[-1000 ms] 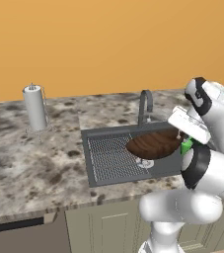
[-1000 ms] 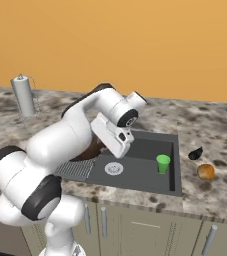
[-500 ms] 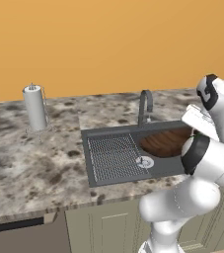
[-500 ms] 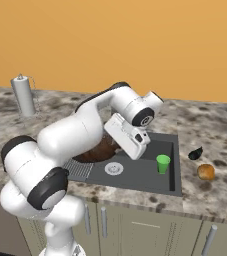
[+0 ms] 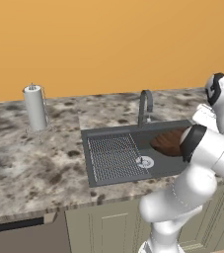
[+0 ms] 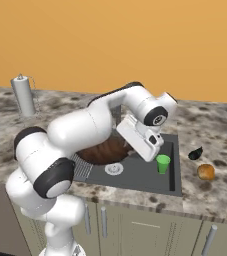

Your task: Remove the eggplant and potato from the sink. Then move the bowl and cup from the counter to the sink for washing.

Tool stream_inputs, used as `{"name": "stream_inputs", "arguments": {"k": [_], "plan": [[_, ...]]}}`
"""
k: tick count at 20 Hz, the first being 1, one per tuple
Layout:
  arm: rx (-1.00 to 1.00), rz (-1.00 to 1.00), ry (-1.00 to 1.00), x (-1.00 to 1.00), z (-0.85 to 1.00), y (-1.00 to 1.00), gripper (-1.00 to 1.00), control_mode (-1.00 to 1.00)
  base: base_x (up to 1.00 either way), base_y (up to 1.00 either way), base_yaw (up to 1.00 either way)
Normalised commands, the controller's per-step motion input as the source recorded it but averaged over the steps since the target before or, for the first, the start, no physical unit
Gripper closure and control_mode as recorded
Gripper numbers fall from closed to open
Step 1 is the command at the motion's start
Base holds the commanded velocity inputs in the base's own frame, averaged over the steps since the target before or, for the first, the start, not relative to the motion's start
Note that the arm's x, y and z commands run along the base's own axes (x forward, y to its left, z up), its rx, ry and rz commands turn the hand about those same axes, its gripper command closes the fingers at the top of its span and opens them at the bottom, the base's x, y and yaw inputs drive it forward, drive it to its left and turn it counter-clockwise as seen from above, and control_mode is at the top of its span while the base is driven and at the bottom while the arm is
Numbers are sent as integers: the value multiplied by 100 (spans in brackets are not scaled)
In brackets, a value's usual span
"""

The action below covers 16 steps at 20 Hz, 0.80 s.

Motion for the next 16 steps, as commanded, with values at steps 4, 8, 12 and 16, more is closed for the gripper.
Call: {"name": "stream_inputs", "arguments": {"k": [4,8,12,16], "plan": [[0,0,0,0,0,-44,100,-100,0,0,0],[0,0,0,2,0,-41,100,-100,0,0,0],[0,0,0,5,0,-31,100,-100,0,0,0],[0,0,0,9,0,-31,100,-100,0,0,0]]}}
